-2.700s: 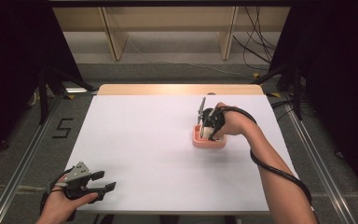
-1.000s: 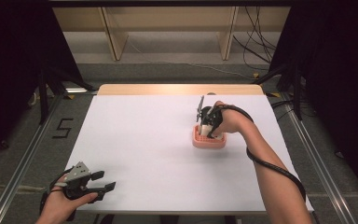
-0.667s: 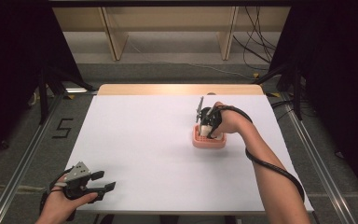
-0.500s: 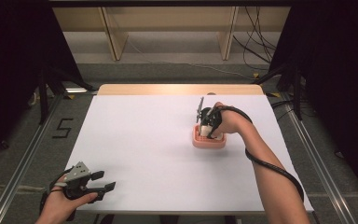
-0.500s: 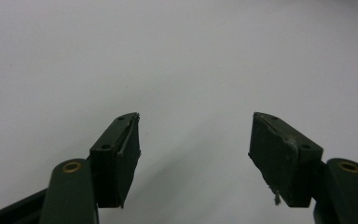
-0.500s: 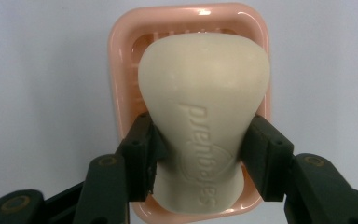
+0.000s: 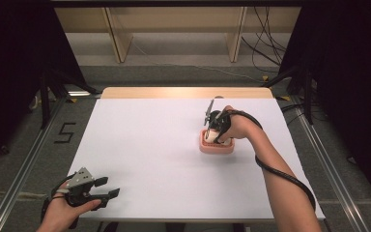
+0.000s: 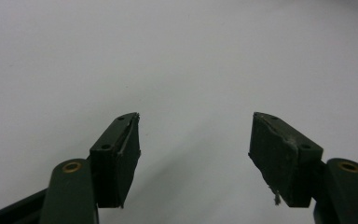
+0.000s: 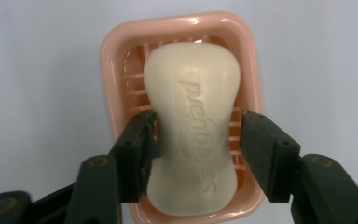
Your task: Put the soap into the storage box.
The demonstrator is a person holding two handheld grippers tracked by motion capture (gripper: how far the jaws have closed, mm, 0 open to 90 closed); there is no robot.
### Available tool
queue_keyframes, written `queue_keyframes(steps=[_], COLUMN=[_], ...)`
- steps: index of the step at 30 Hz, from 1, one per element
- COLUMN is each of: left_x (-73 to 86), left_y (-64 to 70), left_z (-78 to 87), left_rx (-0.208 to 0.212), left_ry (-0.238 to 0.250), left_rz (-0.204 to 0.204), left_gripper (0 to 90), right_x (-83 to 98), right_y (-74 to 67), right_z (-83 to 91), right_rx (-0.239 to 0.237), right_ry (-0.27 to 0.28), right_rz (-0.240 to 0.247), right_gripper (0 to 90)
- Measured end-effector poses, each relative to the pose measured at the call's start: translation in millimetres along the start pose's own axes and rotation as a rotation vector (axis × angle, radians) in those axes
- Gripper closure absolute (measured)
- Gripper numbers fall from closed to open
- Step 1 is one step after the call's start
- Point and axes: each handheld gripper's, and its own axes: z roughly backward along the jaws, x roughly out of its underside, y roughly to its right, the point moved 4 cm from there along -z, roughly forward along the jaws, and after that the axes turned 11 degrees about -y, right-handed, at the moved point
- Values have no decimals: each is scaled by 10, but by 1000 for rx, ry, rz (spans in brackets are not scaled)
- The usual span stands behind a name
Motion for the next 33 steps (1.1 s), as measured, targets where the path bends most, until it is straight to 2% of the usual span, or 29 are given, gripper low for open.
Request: queue_keyframes(steps=[1,2,3,4,5,8,9,11,12,13,15,18,19,24,26,27,28,29,30,31,33], left_x=[3,-5,2,3,-3,0,5,-3,-3,-3,-1,0,-2,-4,-1,2,2,1,2,0,-6], left_y=[-11,-33,-13,-14,-31,-13,-8,9,13,14,6,11,16,16,18,7,9,22,13,13,10], left_z=[1,-4,7,9,0,4,14,-5,-9,-10,-7,-14,-19,-22,-19,-17,-13,-23,-15,-17,-24], left_rx=[-6,-20,-23,-22,-19,-15,-5,3,1,1,-4,-7,-7,-21,-22,-10,-12,-13,-5,-6,-9], left_ry=[-2,3,-5,-8,0,-5,-22,1,4,4,-4,-2,1,1,-4,-13,-18,-1,-12,-6,3], left_rz=[-14,-36,-14,-15,-36,-23,-25,-7,-1,0,-10,-4,0,-7,-6,-21,-17,8,-5,-2,-4], left_gripper=[329,329,329,329,329,329,329,329,329,329,329,329,330,330,330,330,330,330,330,330,331], right_x=[0,7,31,49,62,136,163,217,242,271,363,494,527,706,766,782,809,824,856,877,920], right_y=[19,1,-24,-40,-50,-126,-154,-201,-250,-274,-361,-493,-526,-736,-832,-863,-898,-916,-974,-1004,-1045], right_z=[8,32,54,69,77,110,118,124,125,130,120,81,65,-35,-87,-107,-146,-170,-207,-241,-293], right_rx=[-2,4,-2,4,4,23,35,43,29,25,44,44,38,52,55,54,76,86,90,101,112], right_ry=[21,25,24,26,27,40,44,73,94,104,135,161,166,209,231,246,264,281,298,303,275], right_rz=[36,20,-4,-10,-10,-45,-54,-46,-78,-80,-111,-147,-146,-222,-291,-307,-334,-328,-373,-393,-381], right_gripper=[436,426,417,409,401,379,374,372,371,370,367,366,366,366,368,368,368,368,370,369,370])
